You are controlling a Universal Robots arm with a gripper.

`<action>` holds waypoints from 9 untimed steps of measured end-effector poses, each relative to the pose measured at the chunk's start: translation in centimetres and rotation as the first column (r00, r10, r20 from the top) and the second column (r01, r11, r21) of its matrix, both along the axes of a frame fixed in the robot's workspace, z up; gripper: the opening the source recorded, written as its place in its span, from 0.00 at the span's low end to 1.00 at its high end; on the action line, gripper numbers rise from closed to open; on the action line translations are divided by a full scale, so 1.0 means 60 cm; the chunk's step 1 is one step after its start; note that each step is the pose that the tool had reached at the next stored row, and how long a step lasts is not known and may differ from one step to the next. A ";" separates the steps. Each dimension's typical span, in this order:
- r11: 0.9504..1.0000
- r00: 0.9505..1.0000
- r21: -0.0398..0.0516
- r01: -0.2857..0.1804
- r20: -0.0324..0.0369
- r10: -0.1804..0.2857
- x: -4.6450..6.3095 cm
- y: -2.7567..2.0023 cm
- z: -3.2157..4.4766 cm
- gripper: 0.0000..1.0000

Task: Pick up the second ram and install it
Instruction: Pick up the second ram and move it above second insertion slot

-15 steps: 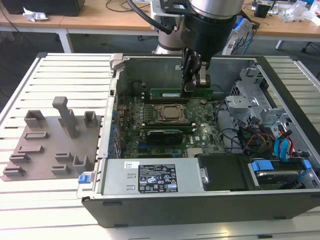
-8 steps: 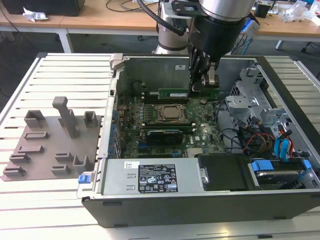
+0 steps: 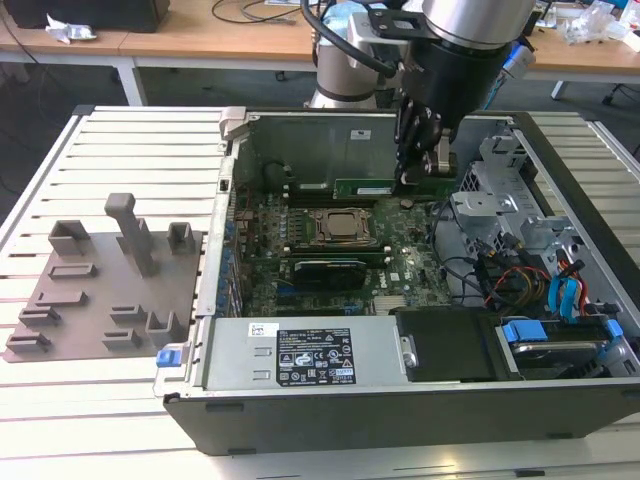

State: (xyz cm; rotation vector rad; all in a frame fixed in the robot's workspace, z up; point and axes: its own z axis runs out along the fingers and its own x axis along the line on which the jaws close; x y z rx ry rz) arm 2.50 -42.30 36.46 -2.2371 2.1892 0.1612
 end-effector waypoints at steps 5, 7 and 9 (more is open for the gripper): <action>1.000 1.000 0.000 0.000 -0.001 0.000 0.028 0.0046 -0.006 0.14; 1.000 1.000 0.000 0.000 -0.001 0.000 0.034 0.0068 -0.007 0.14; 1.000 1.000 0.000 0.000 -0.001 0.000 0.035 0.0076 -0.007 0.14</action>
